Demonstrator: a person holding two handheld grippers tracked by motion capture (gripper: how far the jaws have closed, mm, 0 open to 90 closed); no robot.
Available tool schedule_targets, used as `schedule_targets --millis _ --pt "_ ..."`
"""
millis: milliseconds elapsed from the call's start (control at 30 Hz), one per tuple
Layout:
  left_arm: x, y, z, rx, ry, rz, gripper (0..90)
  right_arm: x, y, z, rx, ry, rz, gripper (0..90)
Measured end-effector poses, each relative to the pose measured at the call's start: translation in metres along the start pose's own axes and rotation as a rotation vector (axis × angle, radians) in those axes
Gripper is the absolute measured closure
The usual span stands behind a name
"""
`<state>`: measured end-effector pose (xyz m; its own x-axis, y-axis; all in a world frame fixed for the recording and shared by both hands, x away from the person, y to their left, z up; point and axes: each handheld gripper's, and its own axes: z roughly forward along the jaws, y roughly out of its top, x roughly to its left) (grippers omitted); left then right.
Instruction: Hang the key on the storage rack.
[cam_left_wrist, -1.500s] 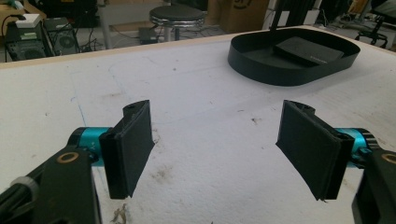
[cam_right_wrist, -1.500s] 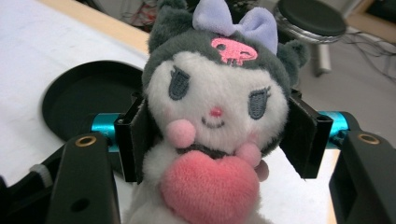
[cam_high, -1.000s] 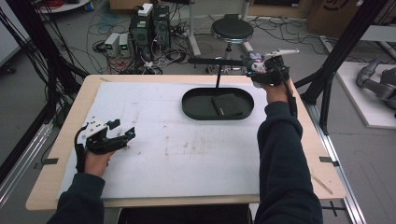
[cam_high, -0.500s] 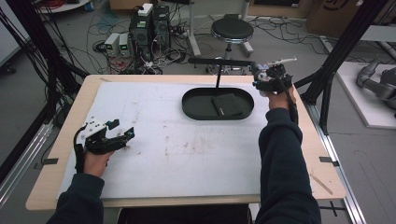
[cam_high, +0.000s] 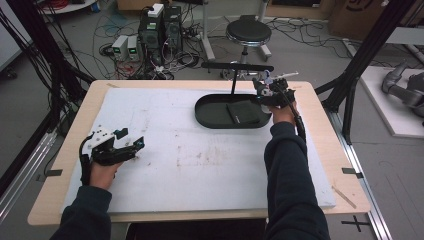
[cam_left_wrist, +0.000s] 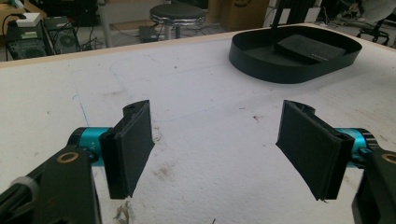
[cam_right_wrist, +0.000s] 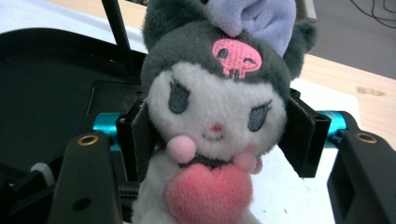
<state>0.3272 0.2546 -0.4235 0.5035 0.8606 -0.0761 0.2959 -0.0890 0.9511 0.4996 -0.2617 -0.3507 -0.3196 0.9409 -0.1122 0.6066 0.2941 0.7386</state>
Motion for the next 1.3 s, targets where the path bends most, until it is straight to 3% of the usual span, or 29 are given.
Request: schedule_targets --millis 167,267,367,500,700,767,833,900,1000,1300 --pt "0.0 0.0 0.0 0.0 -0.001 0.001 26.3 0.002 -0.002 0.004 -0.025 -0.017 0.022 30.8" --pt "0.0 0.0 0.0 -0.002 -0.002 -0.002 26.3 0.002 -0.002 0.003 -0.04 -0.002 0.025 28.0" --pt "0.0 0.0 0.0 0.0 -0.003 -0.003 26.3 0.004 -0.003 -0.001 -0.054 -0.022 0.022 25.0" --pt "0.0 0.0 0.001 -0.001 -0.004 -0.006 26.3 0.006 -0.004 -0.012 -0.09 0.002 0.02 22.6" --pt "0.0 0.0 0.001 0.003 0.001 -0.006 26.3 0.015 -0.005 -0.04 -0.104 0.055 -0.071 22.1" --pt "0.0 0.0 0.001 0.002 0.0 -0.007 26.3 0.02 -0.012 -0.051 -0.149 0.075 -0.118 23.0" --pt "0.0 0.0 0.001 -0.001 0.0 -0.006 26.3 0.023 -0.015 -0.059 -0.107 0.095 -0.156 22.3" --pt "-0.001 0.0 0.001 0.0 0.0 -0.006 26.3 0.024 -0.018 -0.066 -0.081 0.153 -0.142 21.5" --pt "-0.001 0.0 0.001 -0.004 -0.002 -0.008 26.3 0.028 -0.034 -0.079 -0.14 0.219 -0.162 21.8" --pt "-0.004 0.001 0.009 -0.011 -0.01 -0.008 26.3 0.033 -0.102 -0.089 -0.193 0.236 -0.164 22.0"
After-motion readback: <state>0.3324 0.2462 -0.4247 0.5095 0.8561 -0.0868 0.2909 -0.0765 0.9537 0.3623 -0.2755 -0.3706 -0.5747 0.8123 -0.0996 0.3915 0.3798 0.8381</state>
